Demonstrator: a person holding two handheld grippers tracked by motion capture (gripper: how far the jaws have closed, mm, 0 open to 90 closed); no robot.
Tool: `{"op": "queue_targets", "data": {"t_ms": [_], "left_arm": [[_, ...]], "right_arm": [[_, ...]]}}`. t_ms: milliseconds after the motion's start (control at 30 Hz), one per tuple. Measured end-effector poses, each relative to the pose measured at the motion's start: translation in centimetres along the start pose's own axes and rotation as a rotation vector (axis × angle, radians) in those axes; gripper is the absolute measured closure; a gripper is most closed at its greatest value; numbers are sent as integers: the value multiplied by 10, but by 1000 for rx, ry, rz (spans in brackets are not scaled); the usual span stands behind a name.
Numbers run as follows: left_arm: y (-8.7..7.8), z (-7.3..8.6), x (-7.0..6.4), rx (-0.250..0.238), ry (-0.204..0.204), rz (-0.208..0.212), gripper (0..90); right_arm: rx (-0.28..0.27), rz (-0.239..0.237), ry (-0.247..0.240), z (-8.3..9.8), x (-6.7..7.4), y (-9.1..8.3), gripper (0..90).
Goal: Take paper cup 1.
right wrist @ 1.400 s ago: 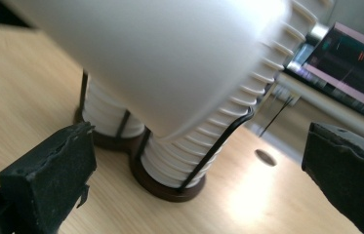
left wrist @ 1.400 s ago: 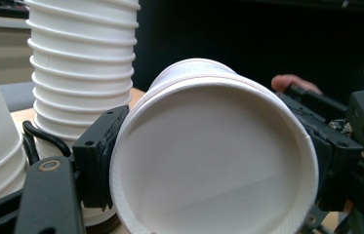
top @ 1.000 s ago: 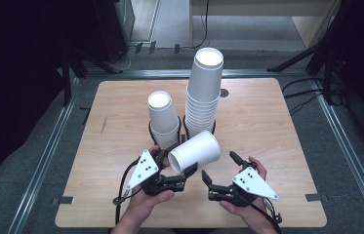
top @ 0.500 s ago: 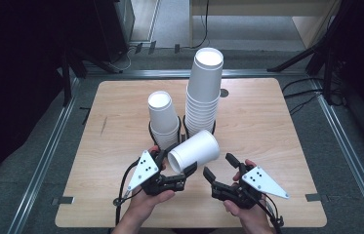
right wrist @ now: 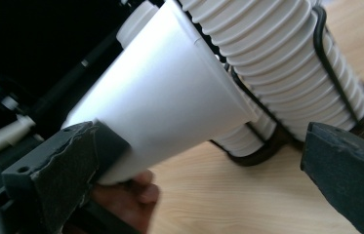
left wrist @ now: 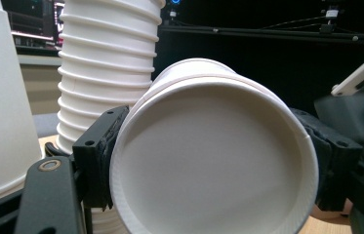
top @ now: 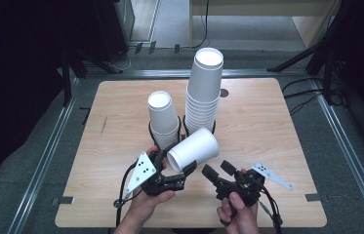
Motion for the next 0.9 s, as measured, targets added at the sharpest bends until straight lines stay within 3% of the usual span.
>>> {"op": "queue_targets", "data": {"t_ms": [33,67,100,167,233,267,300,333,367,433,633,900], "left_arm": [[0,1,-1,-4,2,7,231],[0,1,-1,-4,2,7,231],[1,1,-2,-8,-1,10,231],[2,3,-4,-3,6,11,231],[3,4,-6,-6,6,14,231],[4,5,-7,-6,9,18,231],[5,6,-9,-7,16,19,231],[5,6,-9,-7,16,19,231],[6,7,-10,-7,15,24,231],[7,9,-13,-6,19,29,231],[10,13,-19,6,29,41,231],[12,15,-22,-3,37,44,231]], "right_arm": [[1,-22,95,-3,-1,-1,5],[1,-22,95,-3,-1,-1,5],[-1,-27,132,-4,-2,-1,4],[2,-30,276,-8,-3,-2,4],[4,-27,292,-8,-2,-2,0],[3,-10,333,-7,-3,-1,0],[6,19,411,-6,-4,0,0],[6,19,411,-6,-4,0,0],[18,-8,484,-4,-4,3,0],[16,-6,495,-3,-4,4,0],[-9,-52,613,-6,0,13,0],[-13,-55,687,-8,-4,21,0]]}}
Point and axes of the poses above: each handheld gripper's, and its own axes: y roughly forward along the jaws, z roughly out of its underside, x roughly to its left, the point moved 3 cm from there along y, roughly forward along the jaws
